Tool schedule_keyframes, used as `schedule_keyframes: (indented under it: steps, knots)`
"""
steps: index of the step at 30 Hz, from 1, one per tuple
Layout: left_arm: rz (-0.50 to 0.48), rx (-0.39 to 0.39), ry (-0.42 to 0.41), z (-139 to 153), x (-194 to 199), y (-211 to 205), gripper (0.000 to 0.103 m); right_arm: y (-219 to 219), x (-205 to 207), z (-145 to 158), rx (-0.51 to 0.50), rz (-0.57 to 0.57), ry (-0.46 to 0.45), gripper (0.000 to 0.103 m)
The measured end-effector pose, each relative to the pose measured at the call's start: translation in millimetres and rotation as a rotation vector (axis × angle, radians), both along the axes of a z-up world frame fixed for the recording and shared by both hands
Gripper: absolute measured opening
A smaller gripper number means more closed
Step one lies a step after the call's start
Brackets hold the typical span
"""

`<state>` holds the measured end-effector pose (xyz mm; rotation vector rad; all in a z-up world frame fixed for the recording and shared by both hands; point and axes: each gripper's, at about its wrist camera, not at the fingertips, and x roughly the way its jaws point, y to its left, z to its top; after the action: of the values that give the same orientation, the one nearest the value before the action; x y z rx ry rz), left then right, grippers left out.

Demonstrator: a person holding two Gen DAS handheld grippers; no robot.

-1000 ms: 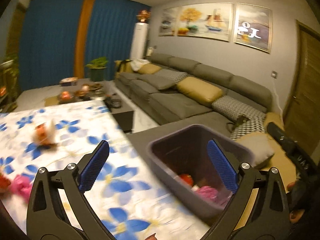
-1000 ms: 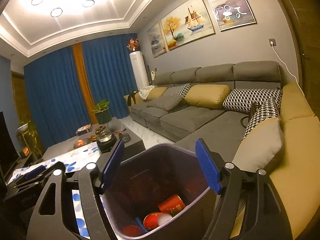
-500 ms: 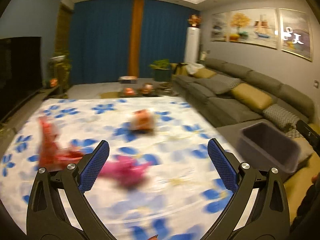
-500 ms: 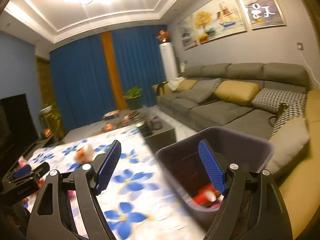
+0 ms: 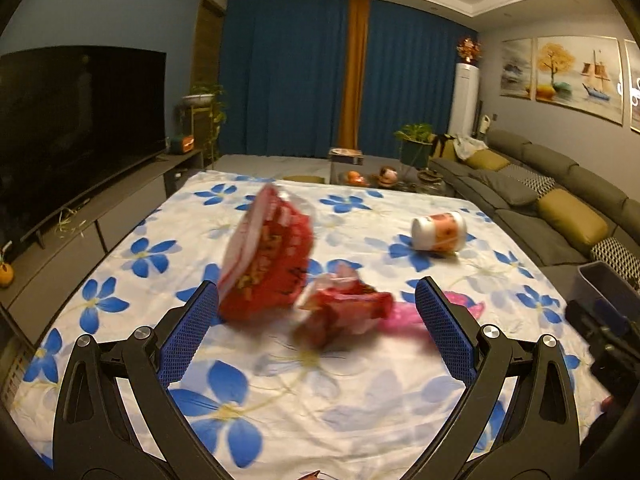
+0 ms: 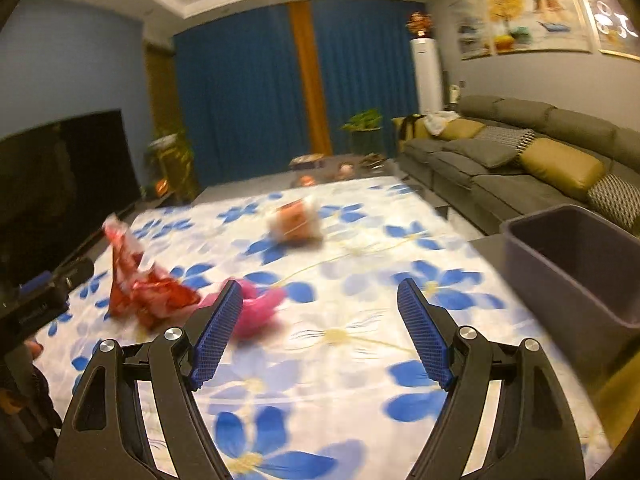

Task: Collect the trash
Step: 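Close the left tool on the red snack bag while the right grasps a pink bag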

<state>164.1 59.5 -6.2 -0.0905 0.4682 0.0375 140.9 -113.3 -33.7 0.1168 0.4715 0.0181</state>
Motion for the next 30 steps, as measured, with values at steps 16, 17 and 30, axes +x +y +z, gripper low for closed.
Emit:
schedule_keyframes:
  steps: [16, 17, 30]
  knots:
    - [0.032, -0.017, 0.016, -12, 41, 34, 0.097, 57, 78, -45, -0.062, 0.067, 0.156, 0.068]
    - [0.035, -0.015, 0.021, -13, 45, 35, 0.097, 57, 81, -46, -0.058, 0.07, 0.164, 0.065]
    - [0.037, -0.015, 0.074, -25, 73, 37, 0.09, 58, 96, -56, -0.037, 0.132, 0.235, 0.029]
